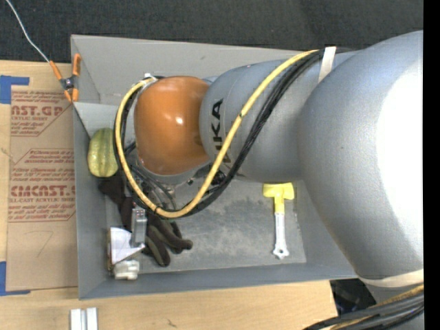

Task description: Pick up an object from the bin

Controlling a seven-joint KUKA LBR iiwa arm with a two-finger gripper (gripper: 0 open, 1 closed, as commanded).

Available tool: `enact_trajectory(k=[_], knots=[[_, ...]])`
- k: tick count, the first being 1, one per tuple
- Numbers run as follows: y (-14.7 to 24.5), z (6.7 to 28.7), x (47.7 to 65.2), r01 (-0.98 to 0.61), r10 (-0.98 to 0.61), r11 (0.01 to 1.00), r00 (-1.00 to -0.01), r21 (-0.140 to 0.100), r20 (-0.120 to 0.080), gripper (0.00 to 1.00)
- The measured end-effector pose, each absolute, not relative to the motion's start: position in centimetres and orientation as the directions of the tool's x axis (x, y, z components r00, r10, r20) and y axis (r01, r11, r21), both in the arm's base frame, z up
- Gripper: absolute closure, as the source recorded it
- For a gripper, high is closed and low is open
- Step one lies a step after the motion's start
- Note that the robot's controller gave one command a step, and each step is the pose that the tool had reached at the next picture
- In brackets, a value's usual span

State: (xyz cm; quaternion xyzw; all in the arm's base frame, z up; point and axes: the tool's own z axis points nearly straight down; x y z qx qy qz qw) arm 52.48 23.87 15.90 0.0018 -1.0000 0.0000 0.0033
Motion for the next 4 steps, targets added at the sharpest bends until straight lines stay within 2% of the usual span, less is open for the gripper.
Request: enact_trajectory(k=[1, 2, 3, 4], knots=[[23.7, 16.4, 52.7, -0.001, -0.001, 1.000, -1.000, 0.002, 0.000, 0.00], [21.4, 8.0, 55.7, 0.319, 0.319, 0.948, -0.948, 0.000, 0.004, 0.00], [20.1, 7.0, 56.7, 0.054, 0.054, 0.999, -0.999, 0.003, -0.002, 0.00], [21.5, 7.9, 55.7, 0.316, 0.316, 0.949, -0.949, 0.002, 0.003, 0.00]])
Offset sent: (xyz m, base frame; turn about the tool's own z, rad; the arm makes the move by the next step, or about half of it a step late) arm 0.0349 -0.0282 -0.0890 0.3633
